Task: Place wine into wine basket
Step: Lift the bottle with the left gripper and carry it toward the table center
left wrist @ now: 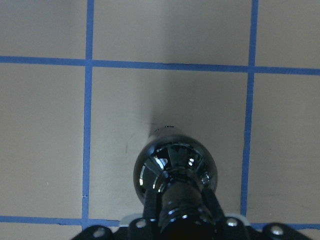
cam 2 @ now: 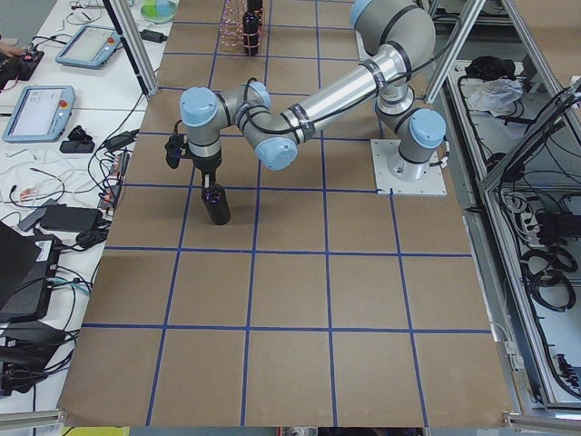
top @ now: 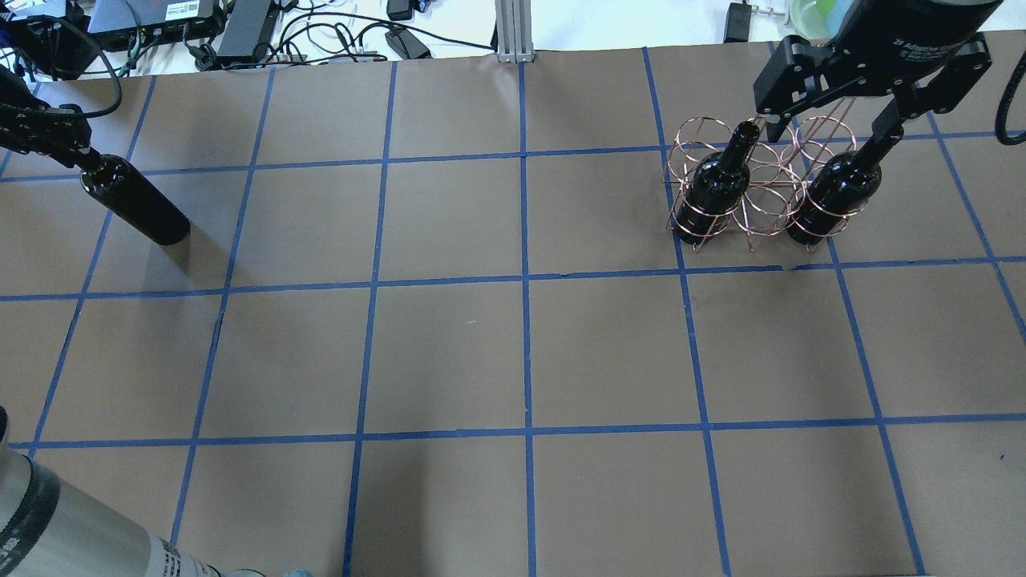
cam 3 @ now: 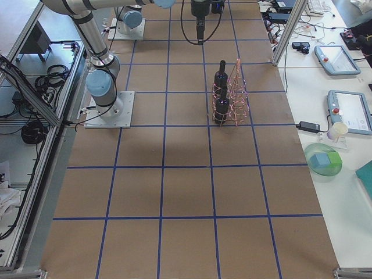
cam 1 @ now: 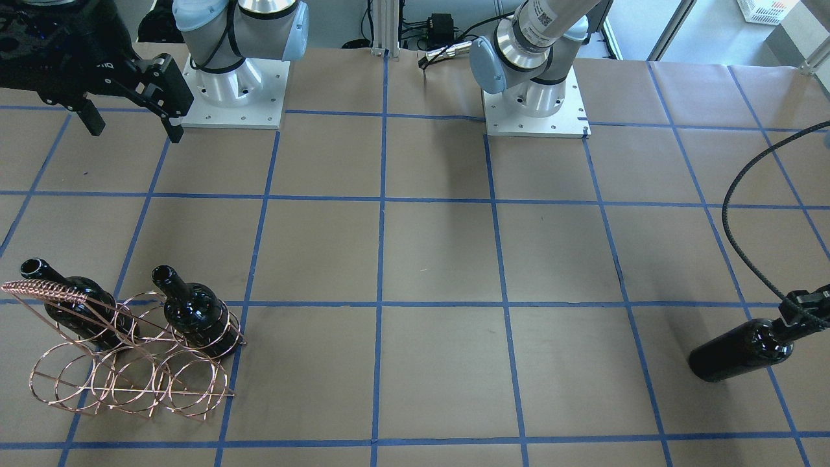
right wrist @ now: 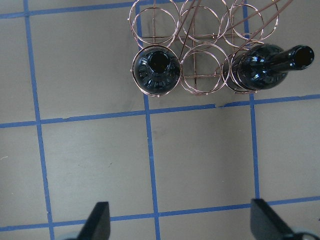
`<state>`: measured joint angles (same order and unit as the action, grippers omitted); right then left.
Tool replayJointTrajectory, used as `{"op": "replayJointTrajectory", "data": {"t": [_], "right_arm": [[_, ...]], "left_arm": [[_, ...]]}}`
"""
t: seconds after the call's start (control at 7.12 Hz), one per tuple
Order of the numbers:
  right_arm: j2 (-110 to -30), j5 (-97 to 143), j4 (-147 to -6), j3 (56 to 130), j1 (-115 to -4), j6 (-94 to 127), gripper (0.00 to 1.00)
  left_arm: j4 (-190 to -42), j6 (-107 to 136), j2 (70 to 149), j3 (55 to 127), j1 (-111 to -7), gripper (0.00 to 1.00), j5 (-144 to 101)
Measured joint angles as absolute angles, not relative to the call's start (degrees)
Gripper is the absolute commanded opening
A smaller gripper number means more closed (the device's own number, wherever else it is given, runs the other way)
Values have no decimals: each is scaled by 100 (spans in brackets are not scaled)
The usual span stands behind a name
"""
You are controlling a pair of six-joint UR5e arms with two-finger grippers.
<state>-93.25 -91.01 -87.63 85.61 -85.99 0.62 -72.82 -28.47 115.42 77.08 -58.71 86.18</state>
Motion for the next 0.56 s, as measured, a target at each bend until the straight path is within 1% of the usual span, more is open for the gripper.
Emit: {"op": "replayJointTrajectory", "data": {"t": [0.28, 0.56], "right_arm": [[-9325, -9099, -8763, 8560, -8599, 62, 100], [-9325, -9099, -8763, 8561, -8597, 62, 100]], "left_arm": [[-7289, -2869, 11507, 7703, -5898, 0, 8622], [-7456, -2748, 11253, 7697, -6226, 0, 8642]]}}
